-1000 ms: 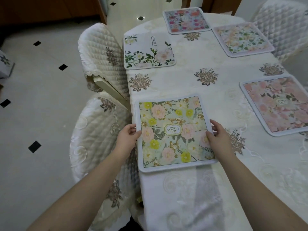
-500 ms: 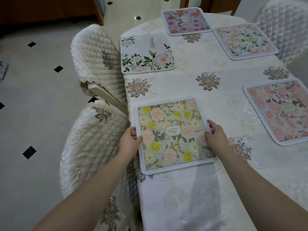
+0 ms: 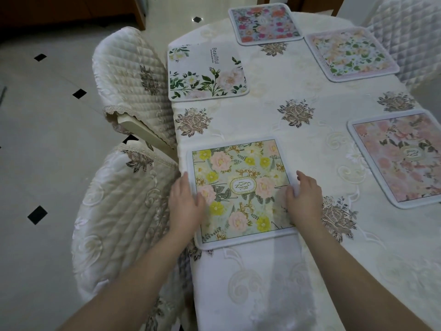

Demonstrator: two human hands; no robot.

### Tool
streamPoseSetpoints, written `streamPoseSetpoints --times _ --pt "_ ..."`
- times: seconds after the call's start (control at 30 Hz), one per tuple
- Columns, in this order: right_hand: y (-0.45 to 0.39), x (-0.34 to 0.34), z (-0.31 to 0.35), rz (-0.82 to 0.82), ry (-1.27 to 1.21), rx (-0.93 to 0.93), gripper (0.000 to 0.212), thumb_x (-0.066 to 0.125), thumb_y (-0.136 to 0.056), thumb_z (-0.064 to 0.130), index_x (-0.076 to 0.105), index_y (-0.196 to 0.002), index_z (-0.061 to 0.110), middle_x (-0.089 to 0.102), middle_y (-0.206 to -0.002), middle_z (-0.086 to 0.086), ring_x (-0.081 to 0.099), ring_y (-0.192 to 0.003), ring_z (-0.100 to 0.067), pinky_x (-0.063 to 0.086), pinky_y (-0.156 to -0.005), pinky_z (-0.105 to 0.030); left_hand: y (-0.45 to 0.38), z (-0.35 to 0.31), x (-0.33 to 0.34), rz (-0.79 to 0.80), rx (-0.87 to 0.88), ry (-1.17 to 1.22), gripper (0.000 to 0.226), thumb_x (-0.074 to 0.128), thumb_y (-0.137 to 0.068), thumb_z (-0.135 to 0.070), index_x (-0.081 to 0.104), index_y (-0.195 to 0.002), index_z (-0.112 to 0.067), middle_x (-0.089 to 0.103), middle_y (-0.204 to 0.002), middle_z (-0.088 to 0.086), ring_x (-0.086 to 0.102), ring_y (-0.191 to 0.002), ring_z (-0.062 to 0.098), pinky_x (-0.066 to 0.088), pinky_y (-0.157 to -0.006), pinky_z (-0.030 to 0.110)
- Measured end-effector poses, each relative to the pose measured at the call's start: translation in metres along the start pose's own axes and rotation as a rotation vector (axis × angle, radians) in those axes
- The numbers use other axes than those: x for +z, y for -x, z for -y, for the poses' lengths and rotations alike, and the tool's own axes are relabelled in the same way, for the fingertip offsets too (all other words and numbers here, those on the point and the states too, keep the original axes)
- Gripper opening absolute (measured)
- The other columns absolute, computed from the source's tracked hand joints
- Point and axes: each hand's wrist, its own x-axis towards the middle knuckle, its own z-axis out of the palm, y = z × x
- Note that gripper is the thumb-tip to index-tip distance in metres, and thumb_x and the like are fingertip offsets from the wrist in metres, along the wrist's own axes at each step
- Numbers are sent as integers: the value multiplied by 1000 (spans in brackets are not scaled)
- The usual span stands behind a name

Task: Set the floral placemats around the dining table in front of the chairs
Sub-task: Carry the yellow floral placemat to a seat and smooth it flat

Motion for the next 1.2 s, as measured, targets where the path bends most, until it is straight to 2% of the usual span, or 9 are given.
streamPoseSetpoints --times 0.1,0.17,0.27,0.5,0.7,0.83,1.0,1.1,1.2 --pt "20 14 29 50 33 -196 46 50 -94 16 49 -139 6 56 -134 -15 51 -122 -33 40 -103 -44 26 -15 21 63 300 -144 59 44 -93 -16 34 -150 -5 41 -153 13 28 -144 25 7 -120 35" --pt "35 31 48 133 33 -346 48 39 -96 23 50 -139 6 55 -138 -14 50 -129 -31 41 -106 -47 42 -18 40 162 386 -220 63 39 -90 -21 34 -152 -7 37 -157 9 26 -148 24 8 -122 39" --pt "51 53 51 253 110 -410 55 26 -99 35 47 -144 11 45 -150 -6 39 -140 -25 33 -112 -47 57 -7 60 245 412 -360 59 30 -99 -33 31 -154 -13 28 -162 2 19 -150 18 12 -120 44" --pt "38 38 4 247 324 -331 62 14 -101 53 5 -157 27 2 -164 4 -3 -151 -12 0 -122 -38 38 35 37 270 387 -483 68 28 -98 -52 19 -158 -20 13 -165 -3 11 -152 14 6 -123 35" --pt "23 19 -27 229 324 -230 68 3 -98 53 1 -157 17 1 -165 -1 -1 -151 -15 3 -122 -37 33 40 26 297 377 -546 72 19 -98 -58 8 -159 -20 4 -165 -4 5 -153 12 1 -122 36" --pt "23 15 -25 210 307 -211 65 7 -100 46 5 -157 15 6 -164 -2 4 -151 -16 4 -122 -37 29 39 25 297 346 -570 78 9 -94 -63 1 -159 -20 -7 -165 -4 -8 -152 10 -9 -121 35" --pt "24 15 -21 165 319 -208 67 6 -98 43 19 -155 11 18 -162 -5 14 -150 -19 7 -121 -38 16 44 14 255 361 -568 74 9 -98 -58 12 -158 -16 6 -166 -2 -2 -151 9 -9 -121 36" --pt "18 17 -6 127 285 -220 62 15 -99 37 31 -152 9 28 -159 -8 20 -149 -22 10 -121 -38 4 42 5 178 371 -529 67 17 -101 -48 33 -153 -10 31 -161 7 20 -151 20 3 -122 40" --pt "8 27 27 147 236 -331 54 22 -103 31 29 -152 10 26 -160 -7 17 -149 -21 5 -119 -33 -16 28 8 133 438 -482 58 25 -102 -40 44 -148 -9 42 -154 8 32 -147 23 7 -121 37"
